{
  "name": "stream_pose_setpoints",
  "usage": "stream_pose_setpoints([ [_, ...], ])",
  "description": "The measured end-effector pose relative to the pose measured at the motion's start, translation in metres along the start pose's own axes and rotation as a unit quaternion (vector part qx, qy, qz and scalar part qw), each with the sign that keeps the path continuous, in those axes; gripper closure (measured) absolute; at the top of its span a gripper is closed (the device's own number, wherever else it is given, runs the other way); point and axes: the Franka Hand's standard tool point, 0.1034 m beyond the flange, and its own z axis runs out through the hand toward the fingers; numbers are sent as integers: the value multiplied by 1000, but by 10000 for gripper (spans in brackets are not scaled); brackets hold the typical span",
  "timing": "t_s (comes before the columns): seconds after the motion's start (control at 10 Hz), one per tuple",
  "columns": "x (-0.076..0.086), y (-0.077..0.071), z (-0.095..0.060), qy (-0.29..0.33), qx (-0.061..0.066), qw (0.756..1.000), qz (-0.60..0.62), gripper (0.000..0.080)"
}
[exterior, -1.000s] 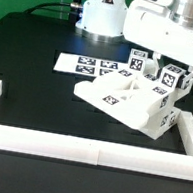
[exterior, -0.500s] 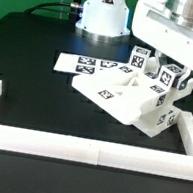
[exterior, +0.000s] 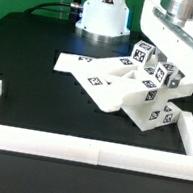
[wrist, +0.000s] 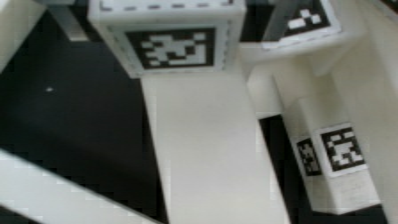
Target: Assemble chair
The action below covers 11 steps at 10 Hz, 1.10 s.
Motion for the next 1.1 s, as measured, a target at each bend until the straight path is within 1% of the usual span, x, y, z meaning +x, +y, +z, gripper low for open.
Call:
stream_pose_setpoints([
  [0.1,0,0,1,0,-1,1000,0,528],
  [0.2,0,0,2,0,-1,1000,0,349],
  [0.3,0,0,2,0,-1,1000,0,224],
  [0.4,0,0,2,0,-1,1000,0,224],
  [0.5,0,0,2,0,-1,1000,0,165],
  [0.6,0,0,2,0,-2,1000,0,154],
  [1.1,0,1,2,0,-2,1000,0,151],
])
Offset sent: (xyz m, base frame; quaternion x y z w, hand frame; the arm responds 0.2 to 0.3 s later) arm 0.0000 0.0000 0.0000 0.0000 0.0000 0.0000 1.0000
